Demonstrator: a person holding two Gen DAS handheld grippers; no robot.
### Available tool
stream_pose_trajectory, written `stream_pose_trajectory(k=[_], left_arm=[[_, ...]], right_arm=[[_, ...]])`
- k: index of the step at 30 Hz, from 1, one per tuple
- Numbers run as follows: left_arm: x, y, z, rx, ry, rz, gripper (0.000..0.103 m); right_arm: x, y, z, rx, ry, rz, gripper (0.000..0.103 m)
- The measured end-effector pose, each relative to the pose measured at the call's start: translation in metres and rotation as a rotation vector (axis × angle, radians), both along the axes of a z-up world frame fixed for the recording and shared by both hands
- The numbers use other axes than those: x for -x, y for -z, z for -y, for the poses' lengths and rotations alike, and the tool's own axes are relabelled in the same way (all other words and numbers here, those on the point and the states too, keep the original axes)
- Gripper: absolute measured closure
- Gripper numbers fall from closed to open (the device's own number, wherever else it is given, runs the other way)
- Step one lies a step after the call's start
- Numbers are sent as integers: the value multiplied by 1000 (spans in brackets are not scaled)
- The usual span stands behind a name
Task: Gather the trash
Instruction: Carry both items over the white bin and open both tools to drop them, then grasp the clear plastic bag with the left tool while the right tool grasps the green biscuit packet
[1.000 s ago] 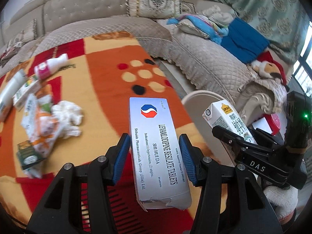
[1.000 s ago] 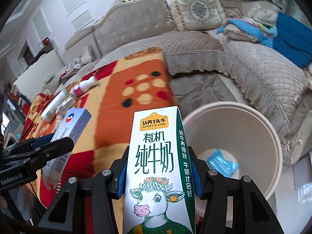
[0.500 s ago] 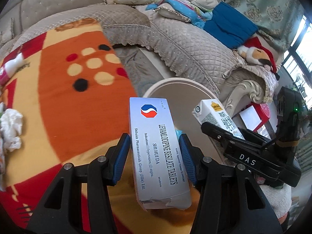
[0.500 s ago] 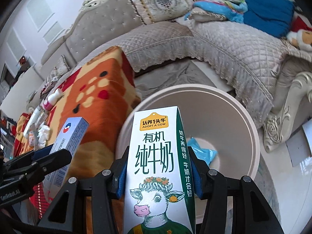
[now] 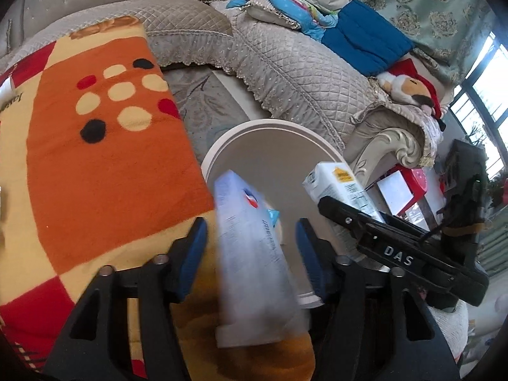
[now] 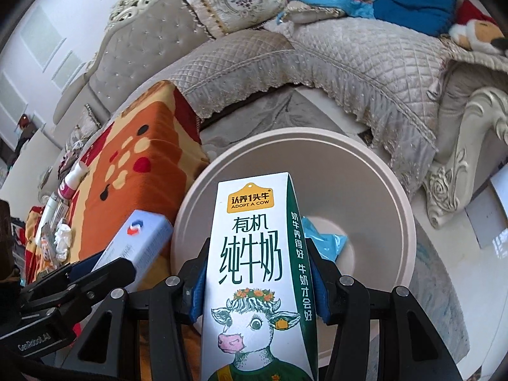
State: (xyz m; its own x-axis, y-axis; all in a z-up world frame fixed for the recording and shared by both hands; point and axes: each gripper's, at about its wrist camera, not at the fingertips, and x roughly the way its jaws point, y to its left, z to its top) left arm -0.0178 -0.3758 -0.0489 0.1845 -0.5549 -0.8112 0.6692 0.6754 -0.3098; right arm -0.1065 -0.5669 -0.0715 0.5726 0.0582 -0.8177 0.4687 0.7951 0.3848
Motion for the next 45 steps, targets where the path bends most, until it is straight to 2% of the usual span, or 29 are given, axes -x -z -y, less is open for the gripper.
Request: stream_pose_trajectory(k=[4,12,25,32,36,38,45], left_arm=[[-2,-2,-5,7,-7,-9,39],[1,-3,-14,-20,-23,23,39],[0,-11,-58,-21,-95,34,39],[-3,-20,-112,-29,-184,62,39],[-8,-28,-152,-20,-257,66,39],[-13,-33,-170,-14,-295,69,39],[-23,-46,-235,-2,-412,72,39]], right_arm=[[-1,2,0,-3,5,-14,50],[-3,1,-4,17,-2,-22,49],[-10,-14,-27,81,-52,-12,49],[-24,-33,-64,113,-140,24,48],[-35,-47,-91,125,-199,58,40],[-41,-52,-104,130,-229,73,40],[-63,-60,-157,93,-356,106,40]])
